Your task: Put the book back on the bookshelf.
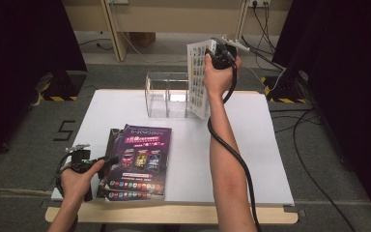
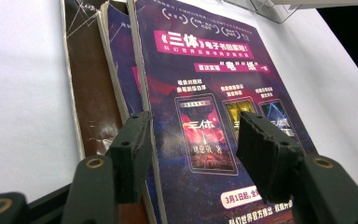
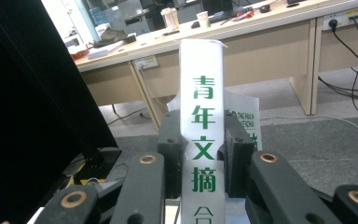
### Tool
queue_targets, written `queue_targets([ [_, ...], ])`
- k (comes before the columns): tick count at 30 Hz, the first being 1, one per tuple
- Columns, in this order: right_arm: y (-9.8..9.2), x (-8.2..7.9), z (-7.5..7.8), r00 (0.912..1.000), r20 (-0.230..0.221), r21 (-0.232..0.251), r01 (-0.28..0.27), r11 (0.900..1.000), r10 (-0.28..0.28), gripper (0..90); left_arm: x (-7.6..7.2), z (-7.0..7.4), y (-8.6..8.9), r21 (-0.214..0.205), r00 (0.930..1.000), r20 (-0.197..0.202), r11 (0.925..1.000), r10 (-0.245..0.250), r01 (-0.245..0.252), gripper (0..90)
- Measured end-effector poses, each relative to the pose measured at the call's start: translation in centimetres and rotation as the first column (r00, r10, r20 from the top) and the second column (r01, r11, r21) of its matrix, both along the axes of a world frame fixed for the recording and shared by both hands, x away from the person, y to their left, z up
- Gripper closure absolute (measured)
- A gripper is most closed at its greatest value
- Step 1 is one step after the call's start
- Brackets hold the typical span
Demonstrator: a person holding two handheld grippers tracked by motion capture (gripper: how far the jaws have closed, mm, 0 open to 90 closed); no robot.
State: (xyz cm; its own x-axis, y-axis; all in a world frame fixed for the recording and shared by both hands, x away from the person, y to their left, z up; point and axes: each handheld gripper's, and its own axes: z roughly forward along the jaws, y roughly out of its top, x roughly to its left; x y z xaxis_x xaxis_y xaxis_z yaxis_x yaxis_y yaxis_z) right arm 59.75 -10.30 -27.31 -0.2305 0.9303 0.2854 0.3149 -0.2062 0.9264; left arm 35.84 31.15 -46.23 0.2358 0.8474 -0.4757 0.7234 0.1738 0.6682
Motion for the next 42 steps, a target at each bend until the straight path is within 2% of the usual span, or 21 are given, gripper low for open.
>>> queue_targets([
  [12,0.3,-0.1,-1.0,0.9999,0.01,-0.028,0.004,0.9996,-0.004,73.9,-0.1,-0.1,-0.1,0.003,1.0,-0.002,1.0,-0.001,0.001,44.2],
  [18,0.4,-0.7,-1.6,0.9992,0.04,-0.045,0.007,0.999,-0.006,73.8,0.0,-0.2,-0.2,0.006,1.0,-0.003,1.0,-0.006,0.006,44.2],
  [25,-0.1,-2.2,-2.3,0.9967,0.081,-0.064,0.006,0.9979,-0.001,73.3,-0.1,-0.3,-0.3,0.011,0.9999,-0.007,0.9999,-0.01,0.01,44.2],
  [26,-0.1,-2.4,-2.4,0.9967,0.081,-0.056,0.005,0.9984,0.0,73.2,-0.1,-0.3,-0.4,0.012,0.9999,-0.008,0.9999,-0.011,0.011,44.2],
  [27,-0.1,-3.1,-2.4,0.9971,0.076,-0.066,0.007,0.9978,-0.002,73.0,-0.1,-0.3,-0.4,0.011,0.9999,-0.008,0.9999,-0.012,0.012,44.2],
  [31,-0.1,-3.8,-2.6,0.9961,0.088,-0.091,-0.005,0.9958,0.013,73.0,-0.2,-0.3,-0.4,0.01,0.9999,-0.006,0.9999,-0.013,0.013,44.2],
  [42,-0.5,-6.6,-2.9,0.9967,0.065,-0.128,-0.039,0.9911,0.048,73.0,-0.3,0.1,-0.3,0.002,1.0,0.006,1.0,-0.008,0.008,44.3],
])
